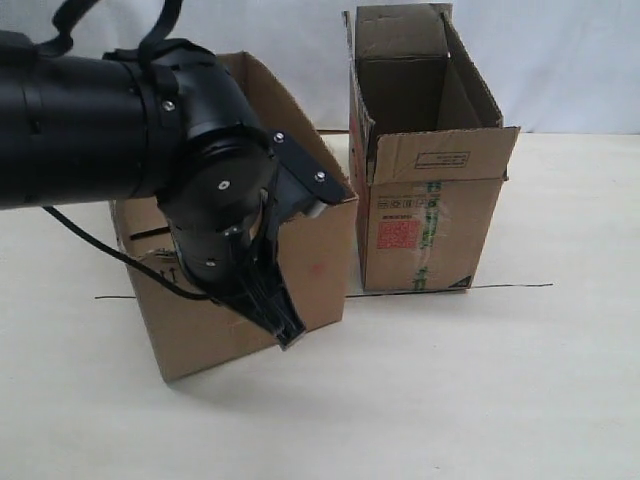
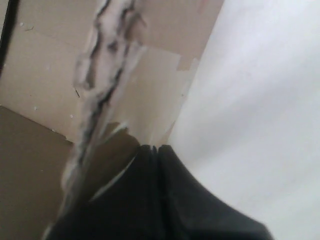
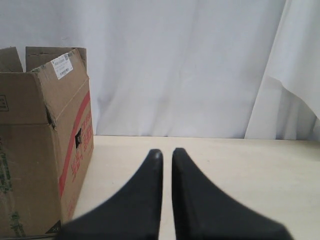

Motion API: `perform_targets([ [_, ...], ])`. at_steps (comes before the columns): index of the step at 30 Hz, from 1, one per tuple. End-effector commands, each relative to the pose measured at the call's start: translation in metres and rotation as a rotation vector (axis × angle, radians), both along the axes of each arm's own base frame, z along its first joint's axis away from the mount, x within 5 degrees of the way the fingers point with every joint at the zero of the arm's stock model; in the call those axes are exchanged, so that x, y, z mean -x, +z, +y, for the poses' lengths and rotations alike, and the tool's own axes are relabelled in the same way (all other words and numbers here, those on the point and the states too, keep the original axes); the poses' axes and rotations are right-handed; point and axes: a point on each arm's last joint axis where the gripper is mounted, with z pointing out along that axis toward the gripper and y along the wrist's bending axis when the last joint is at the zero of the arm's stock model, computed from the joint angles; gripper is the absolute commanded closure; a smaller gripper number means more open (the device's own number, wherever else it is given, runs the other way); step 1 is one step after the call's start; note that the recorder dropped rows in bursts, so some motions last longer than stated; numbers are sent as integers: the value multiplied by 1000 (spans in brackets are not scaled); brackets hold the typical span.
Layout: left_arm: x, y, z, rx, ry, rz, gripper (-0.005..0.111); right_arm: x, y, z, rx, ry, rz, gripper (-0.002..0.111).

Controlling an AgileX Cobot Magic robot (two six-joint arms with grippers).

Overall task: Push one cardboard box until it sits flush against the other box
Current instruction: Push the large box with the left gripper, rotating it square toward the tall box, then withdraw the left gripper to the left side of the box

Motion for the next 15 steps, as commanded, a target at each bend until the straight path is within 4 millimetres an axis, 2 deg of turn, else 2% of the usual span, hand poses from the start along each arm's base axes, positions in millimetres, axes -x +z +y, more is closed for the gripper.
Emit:
perform_targets([
  [1,-20,2,12,33,16,-49,107,0,0,0,-1,-5,-4,103],
  [5,-31,3,17,74,21,-80,107,0,0,0,-1,-5,-4,103],
  [11,-31,6,14,96,5,-97,107,0,0,0,-1,-5,-4,103],
  [13,-24,16,14,96,-10,-121,107,0,0,0,-1,-5,-4,103],
  [15,-18,40,20,145,23,-195,107,0,0,0,-1,-5,-4,103],
])
